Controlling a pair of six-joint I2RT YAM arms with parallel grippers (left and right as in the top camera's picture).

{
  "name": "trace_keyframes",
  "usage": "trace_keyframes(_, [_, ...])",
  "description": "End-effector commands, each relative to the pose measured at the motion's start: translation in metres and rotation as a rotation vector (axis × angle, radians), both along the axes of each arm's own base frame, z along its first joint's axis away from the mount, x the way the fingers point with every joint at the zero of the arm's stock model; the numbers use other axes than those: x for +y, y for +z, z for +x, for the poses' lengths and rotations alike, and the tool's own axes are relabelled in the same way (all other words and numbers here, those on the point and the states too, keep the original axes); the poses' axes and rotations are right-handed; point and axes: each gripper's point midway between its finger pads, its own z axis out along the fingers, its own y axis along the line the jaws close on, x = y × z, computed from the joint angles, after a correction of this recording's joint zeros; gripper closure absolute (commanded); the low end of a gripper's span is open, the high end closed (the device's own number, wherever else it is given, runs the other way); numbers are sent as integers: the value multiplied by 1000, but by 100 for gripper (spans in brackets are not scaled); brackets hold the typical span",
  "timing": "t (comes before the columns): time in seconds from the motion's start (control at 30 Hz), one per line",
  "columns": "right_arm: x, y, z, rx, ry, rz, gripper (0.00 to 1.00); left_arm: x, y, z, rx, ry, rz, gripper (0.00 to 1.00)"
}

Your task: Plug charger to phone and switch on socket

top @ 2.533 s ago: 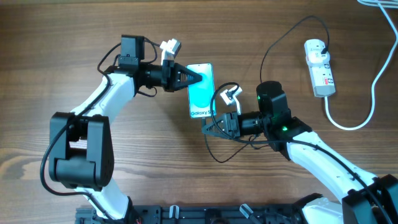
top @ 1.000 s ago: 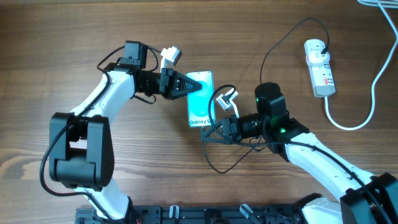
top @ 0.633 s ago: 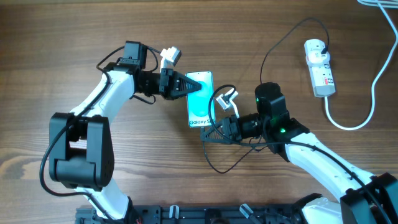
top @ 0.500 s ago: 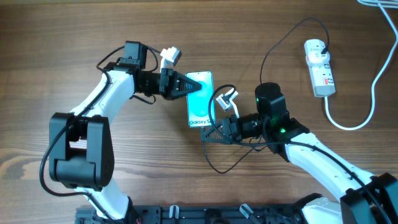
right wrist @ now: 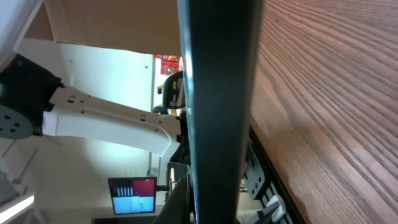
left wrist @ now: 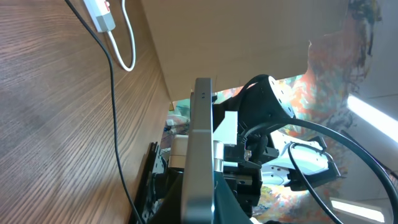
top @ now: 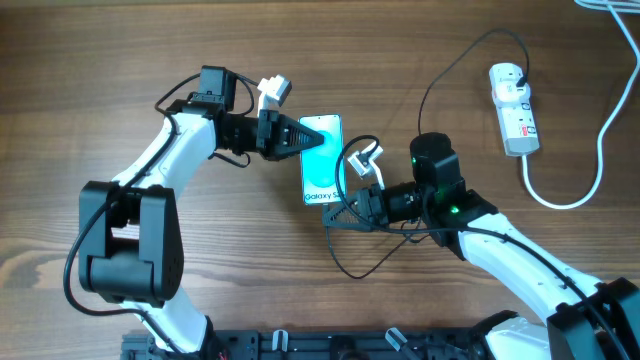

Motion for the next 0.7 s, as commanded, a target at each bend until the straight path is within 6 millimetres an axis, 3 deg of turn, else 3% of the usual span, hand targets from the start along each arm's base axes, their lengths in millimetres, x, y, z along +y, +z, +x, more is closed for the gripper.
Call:
trace_keyframes(0.0, [-1,25,65,-191,-239,-32,95,-18,-11,-28,-23,-64,45,96])
trace_keyframes(0.67, [-1,28,68,-197,-250,-29,96,-33,-20,-50,-4,-126,101,96])
